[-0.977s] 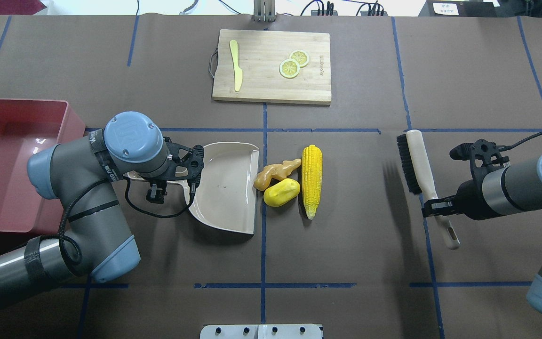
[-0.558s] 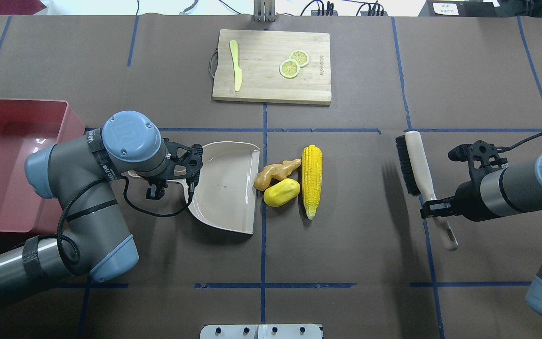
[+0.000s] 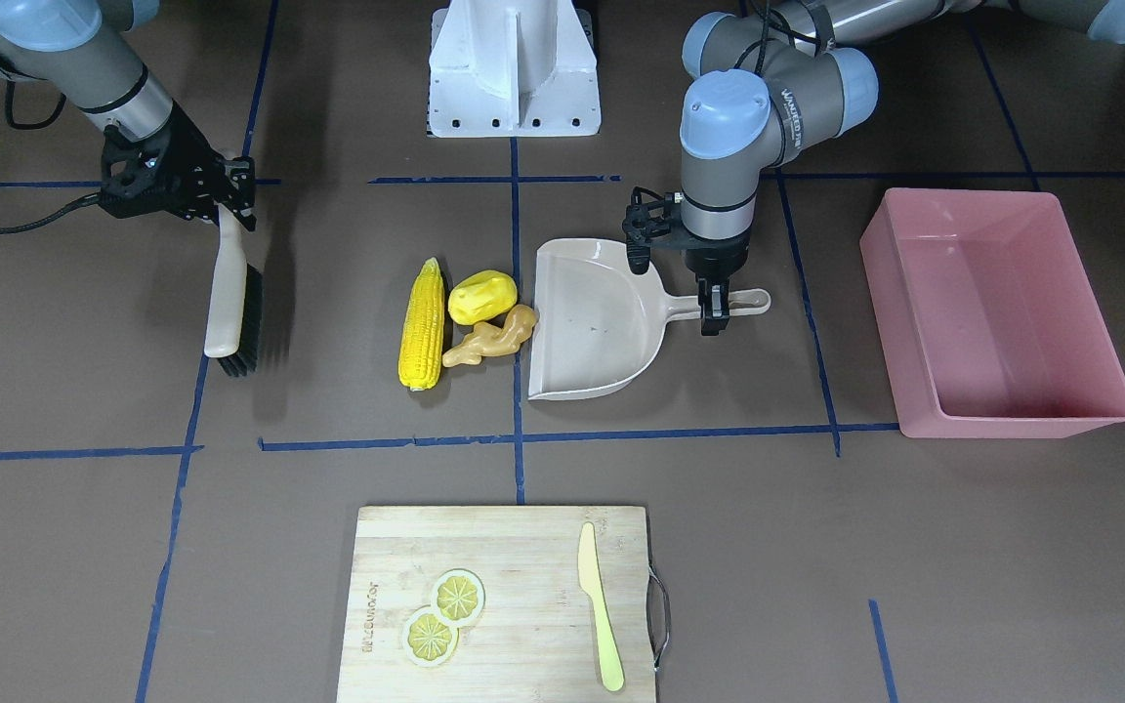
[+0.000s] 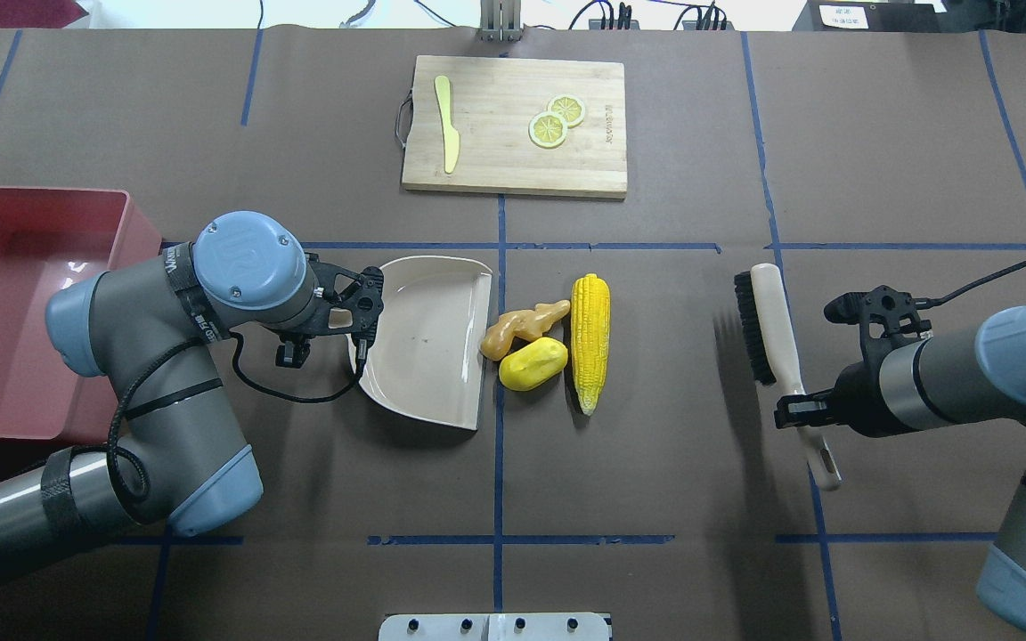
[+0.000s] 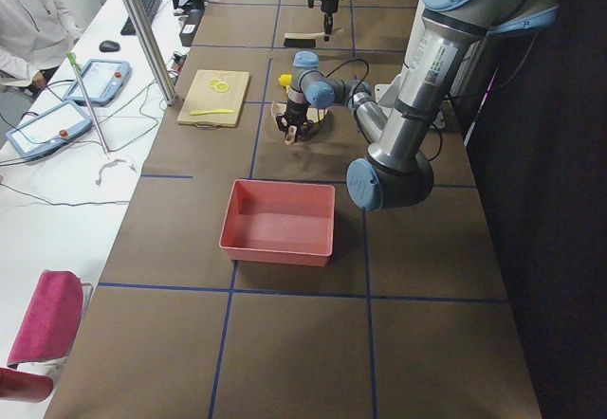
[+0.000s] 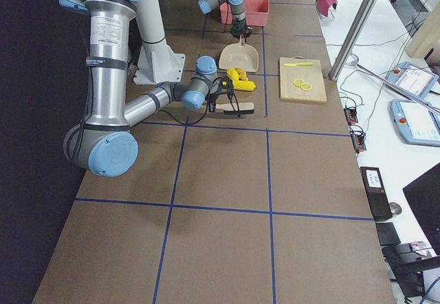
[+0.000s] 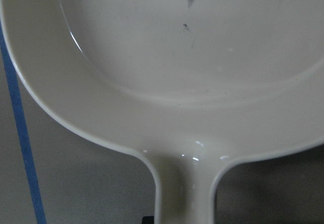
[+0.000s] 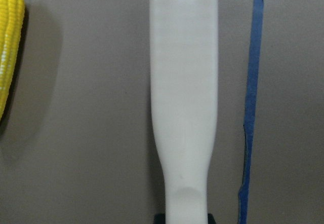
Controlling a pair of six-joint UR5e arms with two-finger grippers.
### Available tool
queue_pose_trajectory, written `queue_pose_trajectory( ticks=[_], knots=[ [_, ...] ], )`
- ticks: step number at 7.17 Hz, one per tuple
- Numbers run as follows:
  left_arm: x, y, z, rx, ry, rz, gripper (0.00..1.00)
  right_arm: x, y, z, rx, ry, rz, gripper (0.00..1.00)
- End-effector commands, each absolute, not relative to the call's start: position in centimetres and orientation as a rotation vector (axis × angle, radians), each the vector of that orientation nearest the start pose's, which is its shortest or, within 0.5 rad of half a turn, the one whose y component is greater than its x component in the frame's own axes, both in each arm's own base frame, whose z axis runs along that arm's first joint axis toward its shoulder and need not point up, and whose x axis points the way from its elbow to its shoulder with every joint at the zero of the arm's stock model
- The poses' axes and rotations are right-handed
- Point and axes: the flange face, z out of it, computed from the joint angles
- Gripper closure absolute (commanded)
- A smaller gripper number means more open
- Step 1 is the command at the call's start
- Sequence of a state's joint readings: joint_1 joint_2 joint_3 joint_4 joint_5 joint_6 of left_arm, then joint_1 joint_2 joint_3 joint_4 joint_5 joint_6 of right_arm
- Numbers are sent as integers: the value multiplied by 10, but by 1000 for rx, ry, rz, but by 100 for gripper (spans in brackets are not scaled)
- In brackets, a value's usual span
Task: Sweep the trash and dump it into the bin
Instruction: 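Tilt the dustpan with the left gripper while the right brings the brush to the corn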
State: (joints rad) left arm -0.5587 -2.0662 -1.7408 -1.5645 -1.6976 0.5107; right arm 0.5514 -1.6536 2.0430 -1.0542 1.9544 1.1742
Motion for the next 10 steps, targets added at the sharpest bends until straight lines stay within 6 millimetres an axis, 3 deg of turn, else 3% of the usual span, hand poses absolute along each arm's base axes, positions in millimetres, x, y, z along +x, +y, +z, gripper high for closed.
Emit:
queue_pose_trajectory(
  ticks=[1,2,4,7,10],
  knots=[
    [488,-447,310,674,304,1503,75,-367,-310,409,77,-962,-10,98],
    [488,-447,309,672,301,1501,75,-374,-309,403,70,-967,-8,98],
    [489,-450,308,680,260,1494,76,-405,-316,369,31,-931,21,98],
    [496,-454,294,659,256,1490,76,-447,-310,349,-14,-926,54,98],
    [507,-454,284,662,263,1482,76,-471,-313,333,-26,-923,47,98]
  ],
)
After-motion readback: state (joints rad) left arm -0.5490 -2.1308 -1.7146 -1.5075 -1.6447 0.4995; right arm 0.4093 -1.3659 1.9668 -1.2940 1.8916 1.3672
